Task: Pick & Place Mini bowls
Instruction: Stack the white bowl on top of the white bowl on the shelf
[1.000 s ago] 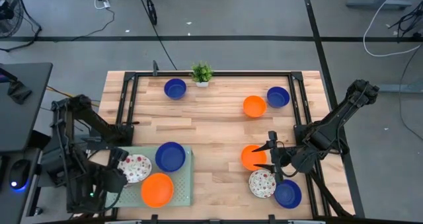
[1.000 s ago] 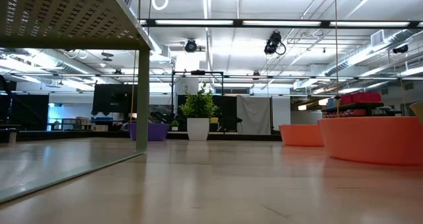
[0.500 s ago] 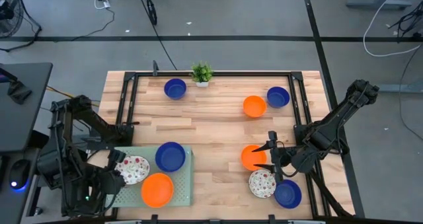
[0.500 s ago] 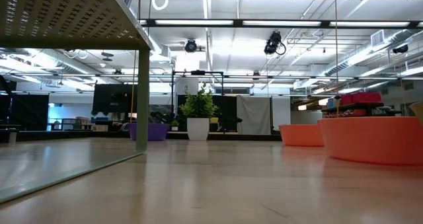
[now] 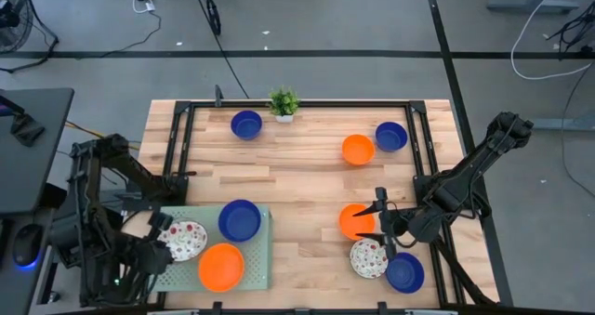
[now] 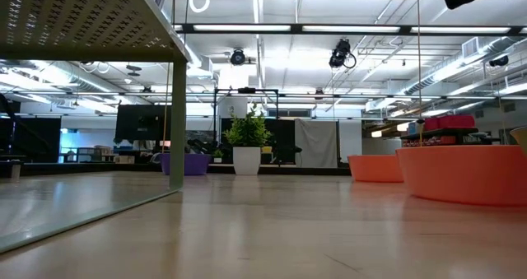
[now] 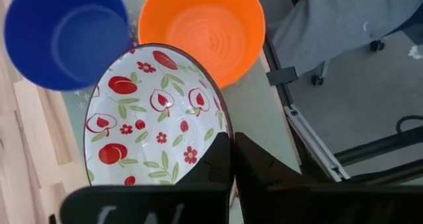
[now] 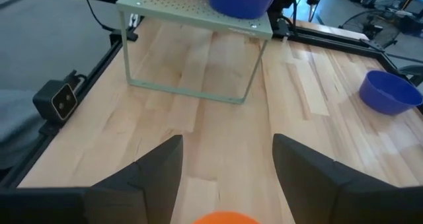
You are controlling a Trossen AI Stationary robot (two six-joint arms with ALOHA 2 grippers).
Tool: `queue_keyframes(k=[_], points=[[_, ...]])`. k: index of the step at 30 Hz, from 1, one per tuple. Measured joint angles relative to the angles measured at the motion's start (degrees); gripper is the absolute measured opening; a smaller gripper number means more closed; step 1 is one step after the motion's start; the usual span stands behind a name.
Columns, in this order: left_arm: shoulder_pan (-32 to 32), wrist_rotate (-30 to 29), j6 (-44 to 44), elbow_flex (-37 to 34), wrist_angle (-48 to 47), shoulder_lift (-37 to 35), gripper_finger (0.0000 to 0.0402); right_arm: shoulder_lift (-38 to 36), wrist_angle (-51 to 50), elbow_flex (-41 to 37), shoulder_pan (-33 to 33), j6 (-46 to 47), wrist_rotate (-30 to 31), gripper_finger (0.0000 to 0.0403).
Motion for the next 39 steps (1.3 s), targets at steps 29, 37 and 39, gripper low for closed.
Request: queue_keyframes(k=[29, 37, 39], points=[[-2.6, -4.3, -1.7, -14.8, -0.3, 0.2, 0.0007, 0.0, 4.6, 0.0, 0.0, -5.1, -2.1, 0.0236], [-2.5, -4.4, -7.0, -15.5, -0.1, 0.2, 0.0029, 0.0, 4.6, 0.0, 0.0, -5.0, -2.4, 0.0236], [-2.5, -3.2, -9.2, -15.5, -0.2, 0.2, 0.0036, 0.0, 4.6, 0.0, 0.0, -5.0, -2.4, 0.0236]])
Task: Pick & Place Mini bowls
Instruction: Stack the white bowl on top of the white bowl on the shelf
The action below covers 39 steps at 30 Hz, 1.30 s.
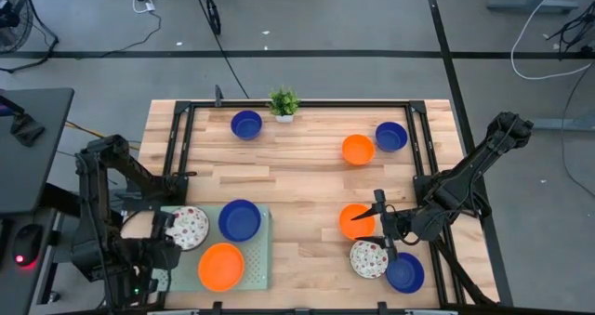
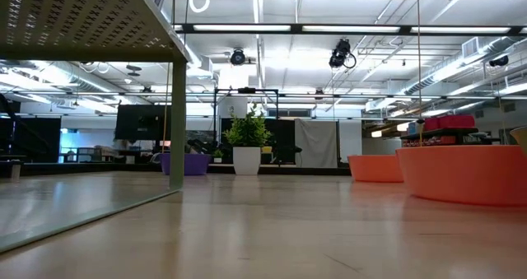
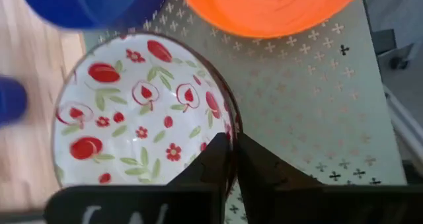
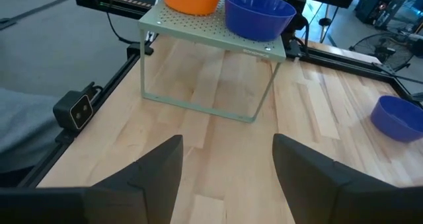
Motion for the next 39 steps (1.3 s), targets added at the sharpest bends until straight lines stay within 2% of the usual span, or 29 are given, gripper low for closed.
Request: queue_keyframes(k=[6, 25, 30, 39], points=[[0.0, 3.9, -4.1, 0.0, 0.1, 0.0, 0.0037, 0.0, 0.0, 0.0, 0.0, 0.1, 0.0, 0.0236], [0.0, 3.8, -7.5, 0.0, 4.5, 0.0, 0.0044, 0.0, 0.0, 0.0, 0.0, 0.1, 0.0, 0.0236], [0.8, 3.4, -11.5, 0.0, 5.0, 0.0, 0.0044, 0.0, 0.0, 0.0, 0.0, 0.0, 0.0, 0.0236], [0.9, 2.4, -11.6, 0.0, 5.6, 0.0, 0.0044, 0.0, 0.0, 0.0, 0.0, -0.1, -0.1, 0.0236]])
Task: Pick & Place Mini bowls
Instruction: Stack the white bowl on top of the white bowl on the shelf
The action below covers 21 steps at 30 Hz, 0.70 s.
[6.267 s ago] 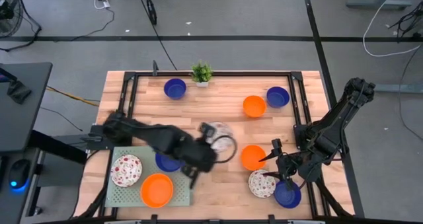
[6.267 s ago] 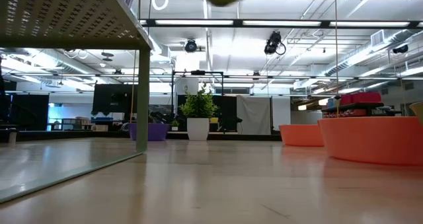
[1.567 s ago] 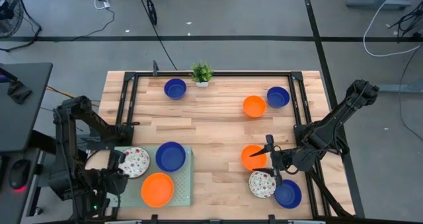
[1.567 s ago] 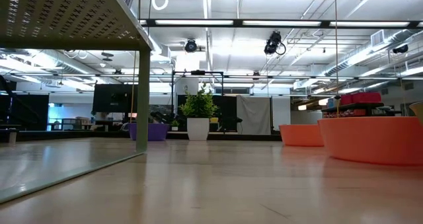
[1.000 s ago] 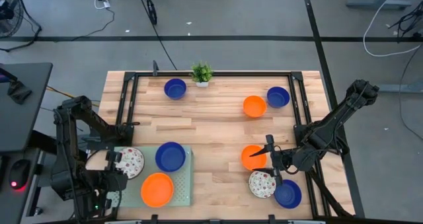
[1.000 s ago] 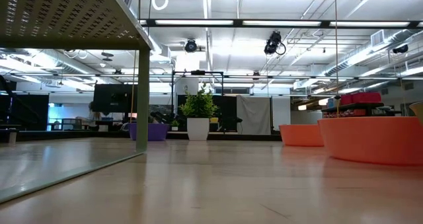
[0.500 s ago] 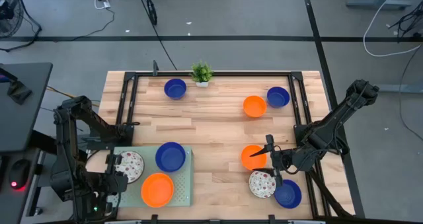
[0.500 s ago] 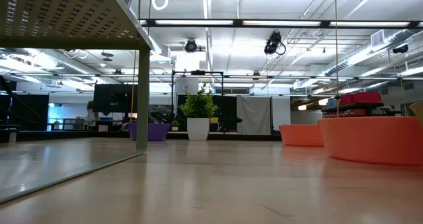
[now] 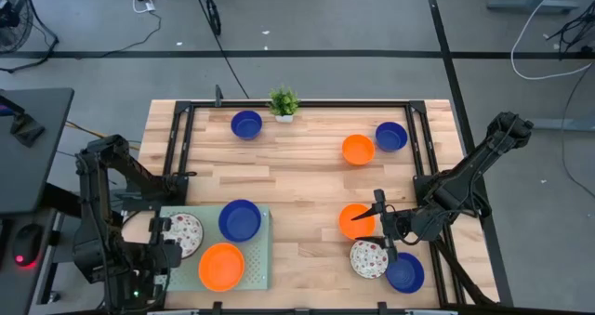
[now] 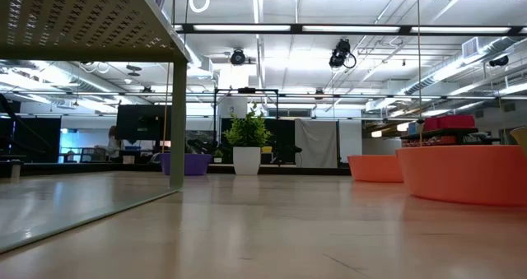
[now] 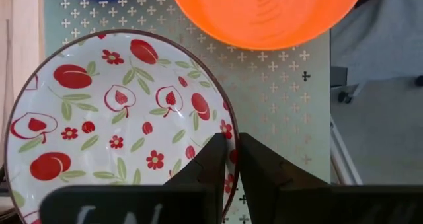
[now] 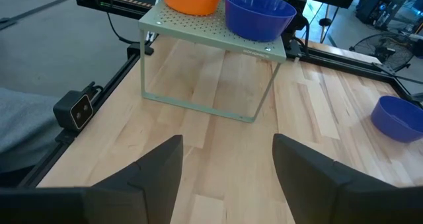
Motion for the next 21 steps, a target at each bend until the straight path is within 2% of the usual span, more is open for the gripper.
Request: queue_keyframes(k=[9, 14, 18, 21], points=[[0.0, -1.7, -6.6, 0.0, -1.4, 0.0, 0.0059, 0.0, 0.0, 0.0, 0.0, 0.0, 0.0, 0.0236], [0.0, -4.2, -10.4, 0.0, -1.7, -0.7, 0.0105, 0.0, 0.0, 0.0, 0.0, 0.0, 0.0, 0.0236], [0.0, -4.2, -11.9, 0.0, -1.4, -2.0, 0.0151, 0.0, 0.0, 0.0, 0.0, 0.0, 0.0, 0.0236], [0.0, -4.3, -11.9, 0.0, -0.8, -3.8, 0.017, 0.0, 0.0, 0.0, 0.0, 0.0, 0.0, 0.0236]])
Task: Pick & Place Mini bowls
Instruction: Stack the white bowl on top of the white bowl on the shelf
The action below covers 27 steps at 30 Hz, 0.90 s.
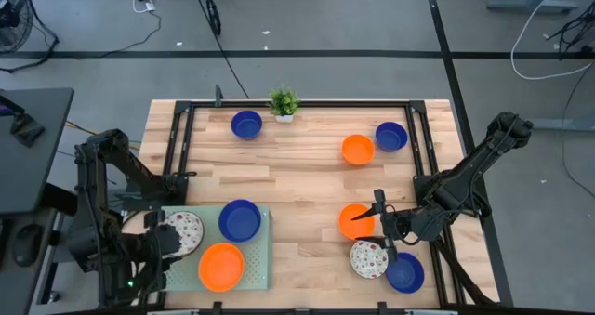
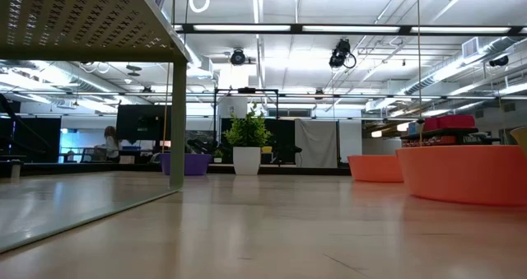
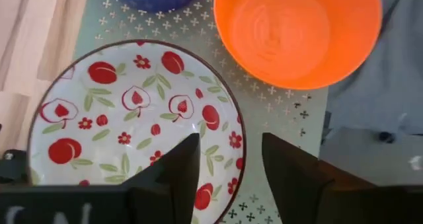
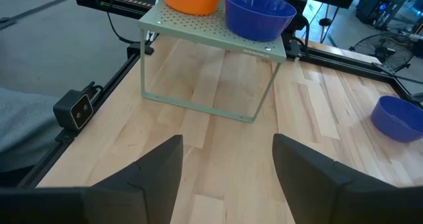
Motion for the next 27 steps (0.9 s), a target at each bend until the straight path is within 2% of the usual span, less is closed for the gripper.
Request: queue_keyframes(k=[3, 5, 12, 27], points=[[0.0, -3.6, 0.6, 0.0, 0.2, -1.6, 0.0166, 0.0, 0.0, 0.0, 0.0, 0.0, 0.0, 0.0236], [0.0, -5.4, 1.6, 0.0, 0.0, -2.2, 0.0146, 0.0, 0.0, 0.0, 0.0, 0.0, 0.0, 0.0236], [-0.3, -4.7, 7.7, 0.0, 4.2, -0.8, 0.0014, 0.0, 0.0, 0.0, 0.0, 0.0, 0.0, 0.0236], [-0.8, -2.4, 6.8, 0.0, 2.4, 1.7, 0.0004, 0.0, -0.1, 0.0, 0.0, 0.3, -0.1, 0.0236]])
